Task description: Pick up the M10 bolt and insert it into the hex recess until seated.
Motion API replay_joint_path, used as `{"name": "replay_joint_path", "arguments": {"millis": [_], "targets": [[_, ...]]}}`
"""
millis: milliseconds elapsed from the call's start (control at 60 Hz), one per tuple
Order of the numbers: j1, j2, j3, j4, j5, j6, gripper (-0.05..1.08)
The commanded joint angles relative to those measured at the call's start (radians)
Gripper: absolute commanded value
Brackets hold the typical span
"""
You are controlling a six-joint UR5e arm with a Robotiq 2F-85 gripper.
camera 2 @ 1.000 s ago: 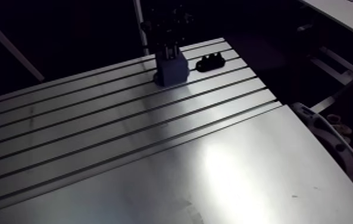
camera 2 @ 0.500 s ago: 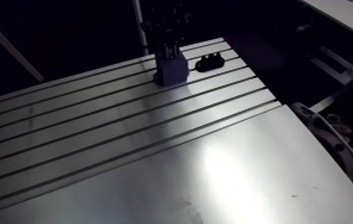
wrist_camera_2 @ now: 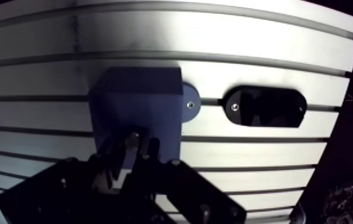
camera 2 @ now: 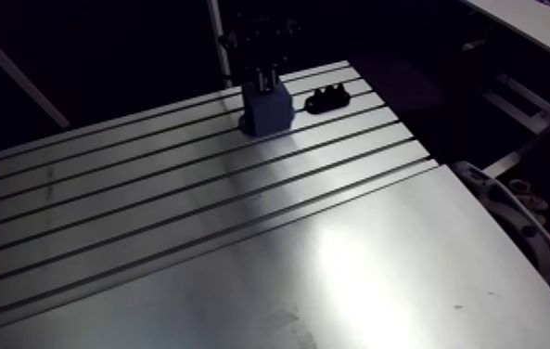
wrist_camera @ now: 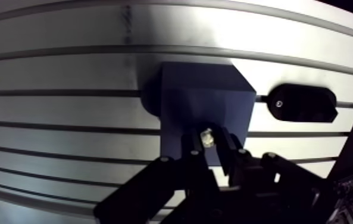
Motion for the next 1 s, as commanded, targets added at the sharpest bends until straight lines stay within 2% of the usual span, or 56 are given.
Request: {"name": "replay_joint_path", "arguments": {"millis": [17,367,1000], "targets": [[0.002,-0.004,-0.003,0.004,-0.003,-0.082,0.74],[0.002,-0.007,0.000,0.004,-0.003,-0.244,0.74],[-0.004,-0.006,0.002,-0.005,-0.003,-0.397,0.73]]}}
